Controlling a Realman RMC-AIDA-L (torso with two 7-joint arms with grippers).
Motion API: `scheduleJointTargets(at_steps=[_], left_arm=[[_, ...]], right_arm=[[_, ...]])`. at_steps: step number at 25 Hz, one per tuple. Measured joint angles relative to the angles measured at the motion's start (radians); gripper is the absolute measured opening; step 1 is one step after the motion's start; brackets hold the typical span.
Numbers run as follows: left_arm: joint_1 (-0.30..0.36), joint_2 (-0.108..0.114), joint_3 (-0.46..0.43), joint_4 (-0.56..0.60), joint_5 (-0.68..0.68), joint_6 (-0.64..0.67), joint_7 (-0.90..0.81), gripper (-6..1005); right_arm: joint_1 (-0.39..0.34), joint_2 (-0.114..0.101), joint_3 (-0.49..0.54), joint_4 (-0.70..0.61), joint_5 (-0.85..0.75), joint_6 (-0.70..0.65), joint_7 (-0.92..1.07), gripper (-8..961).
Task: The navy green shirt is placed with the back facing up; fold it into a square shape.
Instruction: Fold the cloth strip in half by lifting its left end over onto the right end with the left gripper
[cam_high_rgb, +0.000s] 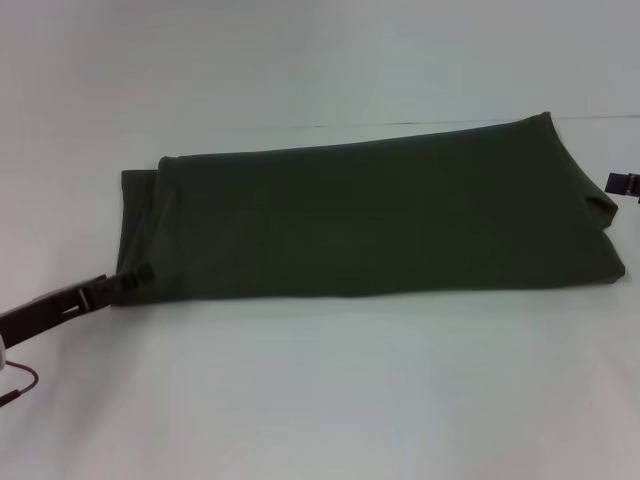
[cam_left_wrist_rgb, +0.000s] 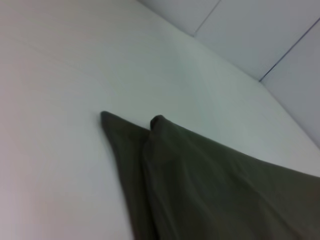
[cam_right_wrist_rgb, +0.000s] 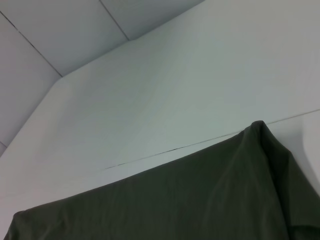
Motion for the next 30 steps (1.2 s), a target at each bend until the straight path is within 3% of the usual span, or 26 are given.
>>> scheduleJointTargets(at_steps=[16,20,30], left_arm=[[-0.007,-0.008,0.003,0.023,0.042,-0.007,0.002,917],[-0.007,-0.007,0.008,0.023,0.065,-0.031,-0.005,751],[-0.008,-0.012,0.011,0.040,0.066,-0.039,-0.007,469]], right_arm=[[-0.002,0.001,0.001,-0.001,0.001,0.001,0.000,824],[-0.003,0.002,0.003,0.000,0.003,0.001,-0.002,814],[-0.008,0.006,0.005,-0.001,0.005,-0.002,-0.004,788]])
